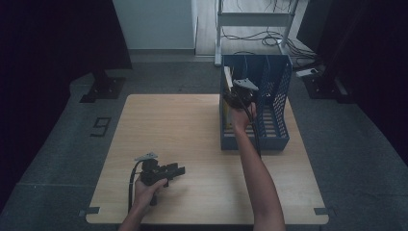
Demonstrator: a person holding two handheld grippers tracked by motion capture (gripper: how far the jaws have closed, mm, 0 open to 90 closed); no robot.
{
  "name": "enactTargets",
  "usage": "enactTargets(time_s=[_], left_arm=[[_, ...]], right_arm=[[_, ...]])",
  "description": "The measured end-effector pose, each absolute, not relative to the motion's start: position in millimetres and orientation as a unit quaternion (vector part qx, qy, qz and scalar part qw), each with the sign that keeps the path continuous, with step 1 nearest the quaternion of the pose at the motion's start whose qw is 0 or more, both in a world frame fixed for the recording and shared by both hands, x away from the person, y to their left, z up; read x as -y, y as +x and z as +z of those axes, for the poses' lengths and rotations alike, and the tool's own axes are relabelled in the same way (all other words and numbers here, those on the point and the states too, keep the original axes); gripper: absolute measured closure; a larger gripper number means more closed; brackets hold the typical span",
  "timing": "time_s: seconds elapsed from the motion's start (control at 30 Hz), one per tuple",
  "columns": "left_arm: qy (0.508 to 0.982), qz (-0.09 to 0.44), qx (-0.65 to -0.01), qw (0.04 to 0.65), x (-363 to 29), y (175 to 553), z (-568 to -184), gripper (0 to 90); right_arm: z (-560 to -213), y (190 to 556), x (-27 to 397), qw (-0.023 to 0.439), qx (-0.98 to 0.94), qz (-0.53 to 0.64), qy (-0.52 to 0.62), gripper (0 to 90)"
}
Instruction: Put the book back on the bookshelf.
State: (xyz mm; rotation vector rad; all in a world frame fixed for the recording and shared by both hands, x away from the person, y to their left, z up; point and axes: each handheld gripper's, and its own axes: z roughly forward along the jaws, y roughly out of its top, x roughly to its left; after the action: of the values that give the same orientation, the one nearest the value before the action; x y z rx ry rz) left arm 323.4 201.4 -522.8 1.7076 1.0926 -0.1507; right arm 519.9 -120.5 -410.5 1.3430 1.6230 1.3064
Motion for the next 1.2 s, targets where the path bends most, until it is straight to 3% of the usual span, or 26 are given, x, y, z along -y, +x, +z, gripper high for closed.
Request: enactTargets(time_s=[0.87,1.2], left_arm=[[0.724,-0.068,-0.453,0.517,-193,322,-526,40.8],[0.727,-0.069,-0.451,0.513,-191,322,-527,40.8]], right_arm=[[-412,495,127,0.293,-0.637,0.531,0.476,58.9],[-417,491,131,0.3,-0.635,0.532,0.473,55.2]])
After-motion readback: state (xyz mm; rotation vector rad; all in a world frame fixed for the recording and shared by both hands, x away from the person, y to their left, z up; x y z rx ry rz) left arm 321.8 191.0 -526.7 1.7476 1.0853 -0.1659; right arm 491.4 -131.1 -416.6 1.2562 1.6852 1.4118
